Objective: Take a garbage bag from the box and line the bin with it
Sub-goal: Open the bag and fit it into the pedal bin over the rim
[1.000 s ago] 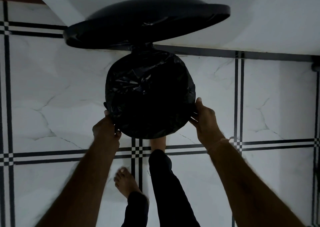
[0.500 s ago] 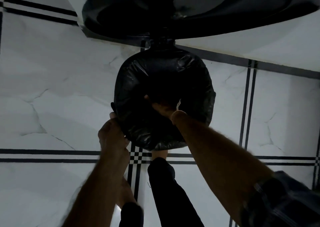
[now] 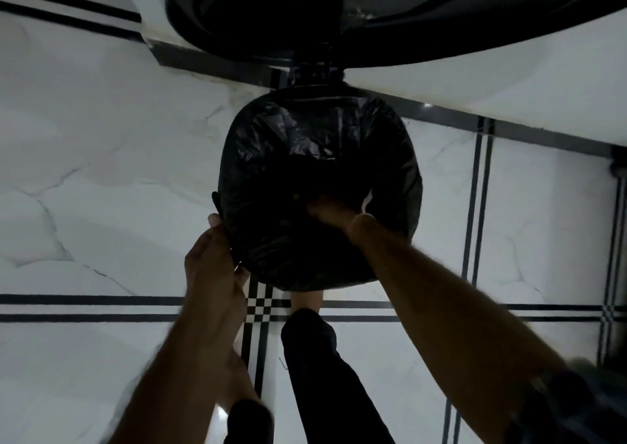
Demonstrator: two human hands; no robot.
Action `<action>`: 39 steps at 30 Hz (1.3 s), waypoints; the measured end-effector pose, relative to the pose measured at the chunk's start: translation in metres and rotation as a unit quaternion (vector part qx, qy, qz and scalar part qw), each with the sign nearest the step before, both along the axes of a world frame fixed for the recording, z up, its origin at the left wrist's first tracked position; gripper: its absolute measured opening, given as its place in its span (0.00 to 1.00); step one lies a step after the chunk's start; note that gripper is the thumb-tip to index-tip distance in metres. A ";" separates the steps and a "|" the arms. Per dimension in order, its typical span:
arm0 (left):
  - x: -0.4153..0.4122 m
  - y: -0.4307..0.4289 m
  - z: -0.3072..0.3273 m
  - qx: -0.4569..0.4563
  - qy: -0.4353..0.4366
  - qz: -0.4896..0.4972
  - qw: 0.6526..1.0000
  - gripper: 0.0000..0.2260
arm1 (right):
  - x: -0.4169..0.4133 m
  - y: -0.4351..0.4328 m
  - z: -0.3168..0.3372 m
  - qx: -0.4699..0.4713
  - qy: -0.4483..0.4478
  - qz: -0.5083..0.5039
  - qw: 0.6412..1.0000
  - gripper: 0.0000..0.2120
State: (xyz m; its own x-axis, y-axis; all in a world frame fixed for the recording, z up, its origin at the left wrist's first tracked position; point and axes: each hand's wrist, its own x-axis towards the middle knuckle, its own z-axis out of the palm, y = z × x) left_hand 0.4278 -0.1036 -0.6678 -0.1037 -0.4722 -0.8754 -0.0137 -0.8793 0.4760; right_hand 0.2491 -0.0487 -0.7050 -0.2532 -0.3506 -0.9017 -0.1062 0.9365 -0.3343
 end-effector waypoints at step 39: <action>0.016 0.029 -0.002 0.163 0.130 0.098 0.973 0.08 | 0.007 0.138 0.034 -0.207 -0.169 -0.735 0.624 0.14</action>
State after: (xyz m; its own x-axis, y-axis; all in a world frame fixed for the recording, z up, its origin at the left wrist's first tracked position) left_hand 0.4436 -0.0751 -0.6696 -0.2783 -0.2076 -0.9378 0.2529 -0.9578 0.1369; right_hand 0.2559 0.0894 -0.6708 -0.3951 -0.1846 -0.8999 0.9070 -0.2339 -0.3503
